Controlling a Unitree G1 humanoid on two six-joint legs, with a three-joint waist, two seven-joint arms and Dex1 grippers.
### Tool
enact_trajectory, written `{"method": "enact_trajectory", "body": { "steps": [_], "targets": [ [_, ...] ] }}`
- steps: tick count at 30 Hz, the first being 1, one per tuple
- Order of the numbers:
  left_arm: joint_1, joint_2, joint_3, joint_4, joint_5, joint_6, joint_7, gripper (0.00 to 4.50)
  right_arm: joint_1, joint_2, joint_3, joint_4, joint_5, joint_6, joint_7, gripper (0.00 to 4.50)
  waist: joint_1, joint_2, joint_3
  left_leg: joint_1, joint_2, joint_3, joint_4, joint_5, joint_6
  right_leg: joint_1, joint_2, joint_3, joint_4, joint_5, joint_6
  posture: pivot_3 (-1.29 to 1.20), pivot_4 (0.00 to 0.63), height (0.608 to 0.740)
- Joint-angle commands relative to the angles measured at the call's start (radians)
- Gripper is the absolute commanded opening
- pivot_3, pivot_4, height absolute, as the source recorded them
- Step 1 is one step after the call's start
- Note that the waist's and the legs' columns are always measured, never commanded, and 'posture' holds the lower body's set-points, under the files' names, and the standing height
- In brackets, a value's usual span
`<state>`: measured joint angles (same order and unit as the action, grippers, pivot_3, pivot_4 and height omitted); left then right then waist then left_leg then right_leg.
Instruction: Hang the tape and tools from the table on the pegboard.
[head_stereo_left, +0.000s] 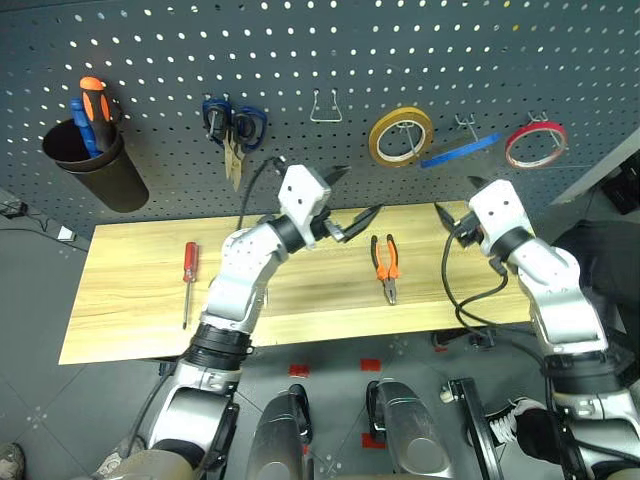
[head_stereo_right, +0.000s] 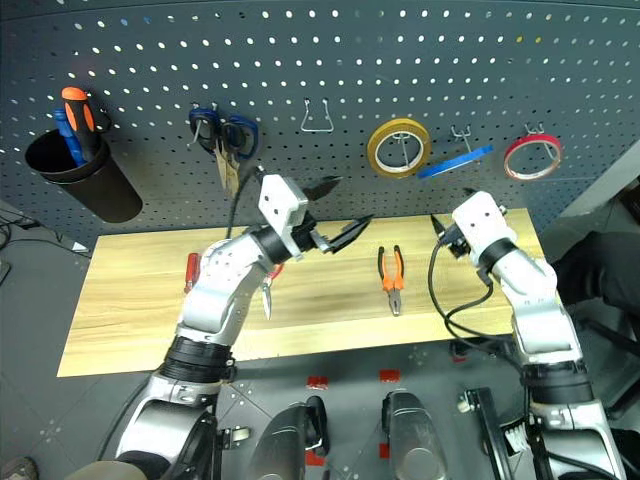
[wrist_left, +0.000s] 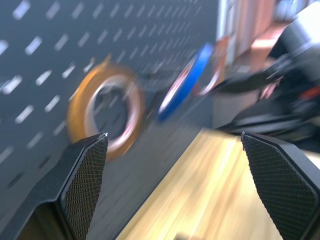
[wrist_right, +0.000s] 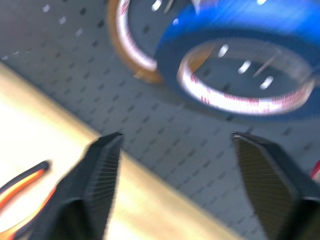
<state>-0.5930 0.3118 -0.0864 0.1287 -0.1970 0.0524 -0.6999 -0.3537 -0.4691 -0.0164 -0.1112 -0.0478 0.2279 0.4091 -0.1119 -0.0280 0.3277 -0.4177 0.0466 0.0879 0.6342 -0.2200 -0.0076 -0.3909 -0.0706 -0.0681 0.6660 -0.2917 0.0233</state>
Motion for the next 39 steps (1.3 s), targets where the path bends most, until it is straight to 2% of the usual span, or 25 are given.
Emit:
{"method": "enact_trajectory", "body": {
  "steps": [1, 6, 10, 12, 16, 29, 39],
  "targets": [
    [0.026, 0.085, 0.027, 0.017, 0.008, -0.047, -0.074, 4.50, 0.060, 0.053, 0.012, -0.177, 0.025, 0.166, -0.032, 4.48, -0.001, 0.000, 0.000, 0.000, 0.000, 0.000, 0.000, 0.000, 0.000, 0.000, 0.000, 0.000, 0.000, 0.000, 0.000, -0.26, 0.321, 0.740],
    [0.080, 0.308, 0.012, 0.143, 0.052, -0.135, -0.273, 4.50, 0.054, 0.259, 0.096, -0.311, 0.008, 0.543, -0.167, 4.48, -0.004, 0.000, 0.000, 0.001, 0.001, 0.001, 0.001, 0.000, 0.000, -0.003, 0.000, 0.001, 0.005, 0.000, -0.001, -0.26, 0.324, 0.740],
    [0.070, 0.382, 0.011, 0.231, 0.065, -0.171, -0.345, 4.50, -0.043, 0.373, 0.189, -0.257, -0.076, 0.803, -0.285, 4.48, 0.001, 0.000, 0.000, -0.002, 0.001, 0.002, 0.006, 0.000, -0.001, -0.010, -0.001, 0.002, 0.015, -0.003, -0.004, -0.26, 0.324, 0.740],
    [0.058, 0.406, 0.010, 0.270, 0.082, -0.193, -0.365, 4.50, -0.086, 0.441, 0.196, -0.173, -0.077, 0.860, -0.325, 4.48, 0.003, 0.000, 0.000, -0.008, 0.001, 0.001, 0.010, 0.000, -0.001, -0.014, -0.001, 0.002, 0.017, -0.002, -0.004, -0.25, 0.323, 0.740],
    [0.036, 0.406, 0.016, 0.294, 0.090, -0.202, -0.372, 4.50, -0.154, 0.494, 0.126, 0.000, -0.071, 0.849, -0.388, 4.48, 0.012, -0.002, -0.001, -0.011, 0.000, 0.000, 0.011, 0.000, 0.000, -0.016, -0.002, 0.001, 0.016, -0.002, -0.005, -0.24, 0.322, 0.740],
    [0.046, 0.398, 0.014, 0.252, 0.089, -0.174, -0.377, 4.50, -0.310, 0.558, -0.021, 0.344, 0.037, 0.757, -0.394, 4.48, -0.004, -0.002, -0.001, -0.015, 0.001, 0.001, 0.010, 0.000, 0.000, -0.020, -0.001, 0.001, 0.016, -0.002, -0.005, -0.23, 0.325, 0.740],
    [0.052, 0.398, 0.018, 0.234, 0.086, -0.159, -0.373, 4.50, -0.334, 0.534, 0.027, 0.434, 0.010, 0.699, -0.416, 4.48, 0.000, -0.002, -0.001, -0.015, 0.001, 0.001, 0.010, 0.000, 0.000, -0.020, -0.001, 0.001, 0.016, -0.002, -0.005, -0.20, 0.321, 0.740]
  ]
}}
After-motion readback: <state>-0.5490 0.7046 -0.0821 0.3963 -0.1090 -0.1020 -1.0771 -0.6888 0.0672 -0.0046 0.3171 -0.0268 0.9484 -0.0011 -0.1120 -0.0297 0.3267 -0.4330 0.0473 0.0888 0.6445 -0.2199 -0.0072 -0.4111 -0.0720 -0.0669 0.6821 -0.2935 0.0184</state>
